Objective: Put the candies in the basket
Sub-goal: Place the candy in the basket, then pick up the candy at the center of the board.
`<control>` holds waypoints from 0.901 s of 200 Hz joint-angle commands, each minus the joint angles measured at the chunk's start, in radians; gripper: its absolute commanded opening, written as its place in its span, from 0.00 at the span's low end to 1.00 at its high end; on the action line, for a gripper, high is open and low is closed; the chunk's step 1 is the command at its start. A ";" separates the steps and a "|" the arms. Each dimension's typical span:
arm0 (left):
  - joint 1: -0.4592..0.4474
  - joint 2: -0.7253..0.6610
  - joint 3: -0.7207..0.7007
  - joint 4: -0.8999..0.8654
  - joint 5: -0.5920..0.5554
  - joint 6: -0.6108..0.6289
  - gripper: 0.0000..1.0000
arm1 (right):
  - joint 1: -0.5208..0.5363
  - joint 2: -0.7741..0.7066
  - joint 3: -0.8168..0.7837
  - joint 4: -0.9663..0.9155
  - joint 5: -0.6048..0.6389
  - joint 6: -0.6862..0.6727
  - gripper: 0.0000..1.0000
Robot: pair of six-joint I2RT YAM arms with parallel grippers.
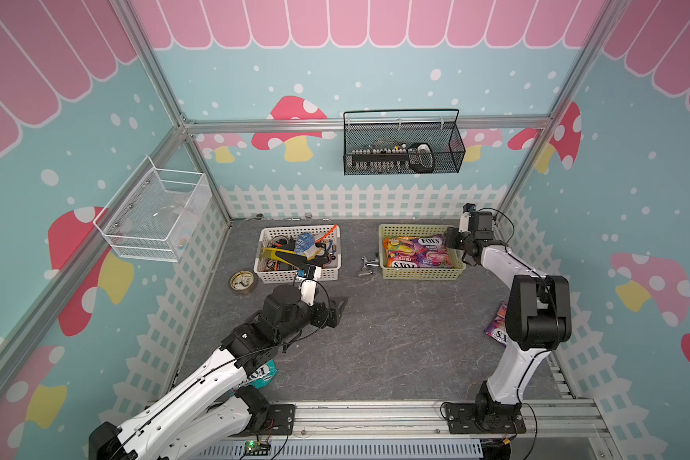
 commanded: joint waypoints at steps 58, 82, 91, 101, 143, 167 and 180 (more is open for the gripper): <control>0.086 0.029 -0.054 -0.090 -0.180 -0.221 0.99 | 0.020 -0.396 -0.340 -0.023 -0.169 0.186 0.72; 0.195 0.066 -0.085 -0.171 -0.224 -0.405 0.99 | 0.020 -0.499 -0.430 -0.036 -0.184 0.227 0.87; 0.231 0.085 -0.090 -0.240 -0.278 -0.517 0.99 | 0.020 -0.531 -0.461 -0.034 -0.206 0.237 0.92; 0.280 0.109 -0.089 -0.302 -0.299 -0.569 0.99 | 0.022 -0.560 -0.499 -0.016 -0.233 0.247 0.94; 0.413 0.161 -0.086 -0.504 -0.382 -0.825 0.84 | 0.064 -0.629 -0.616 0.011 -0.281 0.225 0.97; 0.558 0.154 -0.123 -0.517 -0.350 -0.863 0.84 | 0.091 -0.661 -0.669 0.048 -0.283 0.230 0.97; 0.626 0.150 -0.126 -0.526 -0.355 -0.876 0.85 | 0.104 -0.664 -0.682 0.060 -0.286 0.231 0.98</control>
